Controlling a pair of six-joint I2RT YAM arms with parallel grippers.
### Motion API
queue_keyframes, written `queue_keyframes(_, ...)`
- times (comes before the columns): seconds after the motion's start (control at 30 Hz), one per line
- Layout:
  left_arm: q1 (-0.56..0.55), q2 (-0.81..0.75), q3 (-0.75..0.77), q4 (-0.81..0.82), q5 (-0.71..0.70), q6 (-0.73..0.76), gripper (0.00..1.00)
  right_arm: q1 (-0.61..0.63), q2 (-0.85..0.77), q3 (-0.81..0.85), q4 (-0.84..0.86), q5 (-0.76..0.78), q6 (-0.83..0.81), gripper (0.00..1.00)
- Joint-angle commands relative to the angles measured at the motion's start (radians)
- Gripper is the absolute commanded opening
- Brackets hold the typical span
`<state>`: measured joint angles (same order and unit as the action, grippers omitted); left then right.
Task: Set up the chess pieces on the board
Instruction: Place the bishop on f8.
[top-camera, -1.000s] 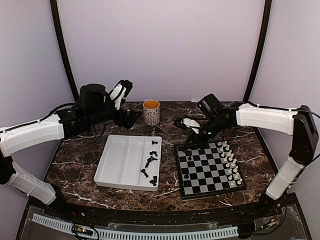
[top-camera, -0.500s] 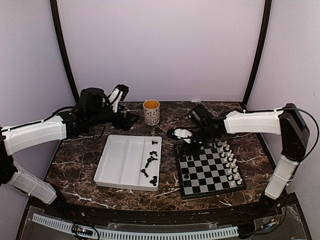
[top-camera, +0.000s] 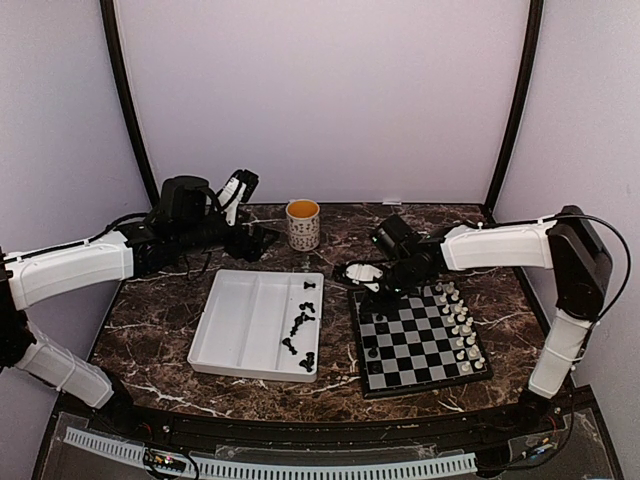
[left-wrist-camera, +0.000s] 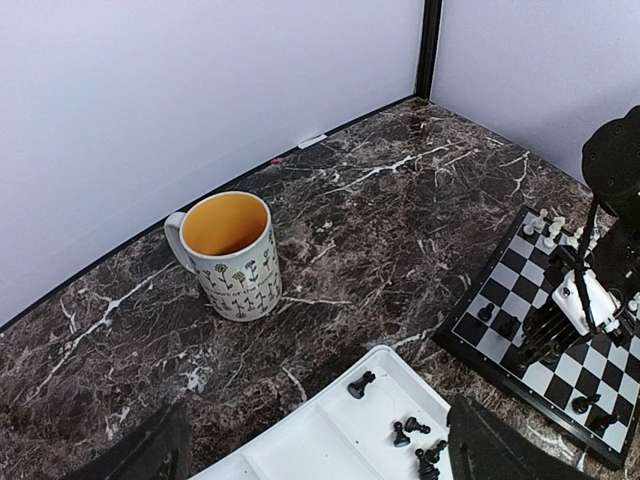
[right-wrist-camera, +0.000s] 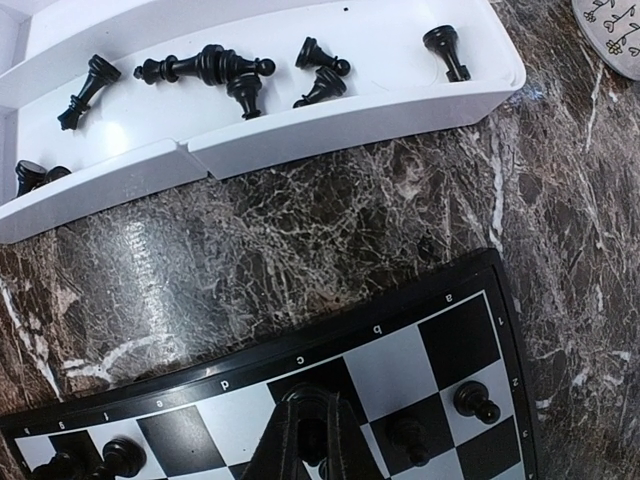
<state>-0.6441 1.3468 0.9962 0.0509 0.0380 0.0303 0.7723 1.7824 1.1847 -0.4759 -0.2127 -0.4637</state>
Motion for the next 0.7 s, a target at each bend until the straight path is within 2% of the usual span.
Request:
queue_keyframes(0.0, 0.004, -0.008, 0.003, -0.008, 0.006, 0.006, 0.91, 0.010, 0.017, -0.003, 0.000, 0.008, -0.009, 0.07)
queue_keyframes(0.37, 0.004, -0.008, 0.006, -0.015, 0.012, 0.011, 0.91, 0.010, 0.046, 0.011, -0.004, 0.031, 0.002, 0.11)
queue_keyframes(0.67, 0.005, -0.005, 0.010, -0.022, 0.022, 0.015, 0.90, 0.010, 0.034, 0.044, -0.041, 0.017, 0.021, 0.25)
